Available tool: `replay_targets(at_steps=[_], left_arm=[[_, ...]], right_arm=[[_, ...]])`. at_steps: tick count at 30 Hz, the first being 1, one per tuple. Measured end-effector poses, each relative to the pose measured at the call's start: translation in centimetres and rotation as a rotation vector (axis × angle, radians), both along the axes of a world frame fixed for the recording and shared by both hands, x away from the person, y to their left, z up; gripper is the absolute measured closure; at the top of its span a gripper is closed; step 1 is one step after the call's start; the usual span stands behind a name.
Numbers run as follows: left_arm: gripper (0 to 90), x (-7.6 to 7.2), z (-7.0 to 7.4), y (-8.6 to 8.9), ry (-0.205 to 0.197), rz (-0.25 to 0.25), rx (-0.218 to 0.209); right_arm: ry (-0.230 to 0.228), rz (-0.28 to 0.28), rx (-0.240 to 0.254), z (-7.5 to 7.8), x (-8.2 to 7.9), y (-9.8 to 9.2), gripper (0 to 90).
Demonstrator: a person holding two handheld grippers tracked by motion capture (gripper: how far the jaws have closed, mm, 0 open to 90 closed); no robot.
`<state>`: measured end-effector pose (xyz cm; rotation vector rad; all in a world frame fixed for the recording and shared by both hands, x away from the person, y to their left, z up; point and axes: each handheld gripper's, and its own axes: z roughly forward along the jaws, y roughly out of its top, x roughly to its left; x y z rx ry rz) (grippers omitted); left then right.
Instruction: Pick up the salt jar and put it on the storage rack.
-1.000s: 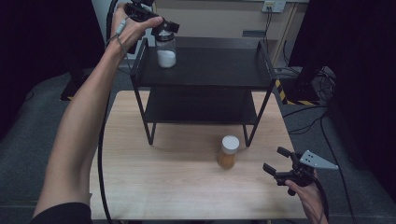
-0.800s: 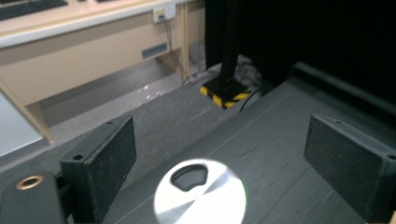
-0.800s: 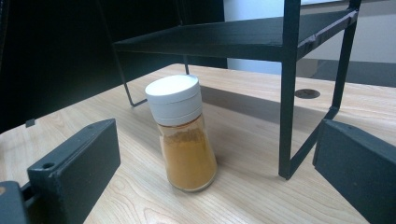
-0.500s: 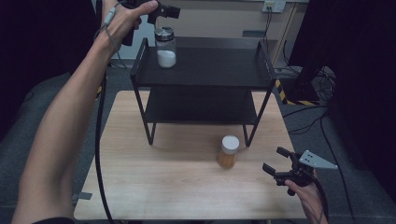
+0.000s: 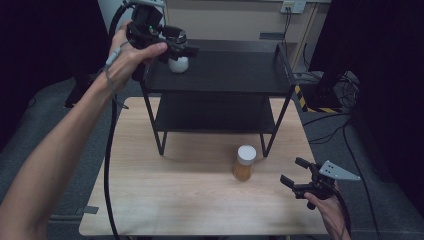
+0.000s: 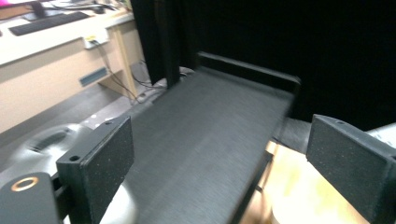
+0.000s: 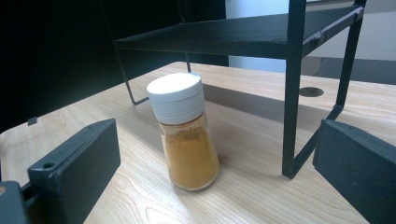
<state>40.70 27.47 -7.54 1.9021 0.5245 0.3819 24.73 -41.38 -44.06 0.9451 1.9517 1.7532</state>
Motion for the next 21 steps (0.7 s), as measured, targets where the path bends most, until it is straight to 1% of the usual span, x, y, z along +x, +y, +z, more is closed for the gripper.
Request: replay_targets(at_steps=[1, 4, 6, 9, 11, 15, 19, 21], left_arm=[[6.5, -0.2, -0.4, 0.0, -0.002, -0.015, 0.001], [6.5, -0.8, -1.8, 0.3, -0.012, -0.060, -0.019], [6.5, -1.3, -2.4, 0.1, -0.028, -0.078, -0.006], [6.4, -1.8, -3.4, 0.3, -0.037, -0.110, -0.008], [6.4, -2.3, -4.0, 0.4, -0.048, -0.117, -0.010], [6.4, -3.1, -5.2, 0.7, -0.053, -0.132, -0.012], [5.9, -4.3, -6.5, 0.8, -0.065, -0.140, 0.019], [5.9, -5.1, -7.3, 0.8, -0.081, -0.137, 0.040]], right_arm=[[0.000, 0.000, 0.000, 0.0, 0.0, 0.0, 1.1], [-0.002, 0.001, -0.001, 0.0, -0.1, 0.0, 1.2], [-0.001, 0.000, -0.001, 0.0, -0.1, 0.0, 1.2], [0.000, 0.000, 0.000, 0.0, -0.1, 0.0, 1.2], [0.001, 0.001, -0.001, 0.1, -0.1, 0.1, 1.2], [0.002, 0.003, -0.002, 0.1, 0.0, 0.1, 1.2], [0.001, 0.004, -0.004, 0.1, -0.1, 0.1, 1.2], [0.001, 0.004, -0.004, 0.1, -0.1, 0.1, 1.2]])
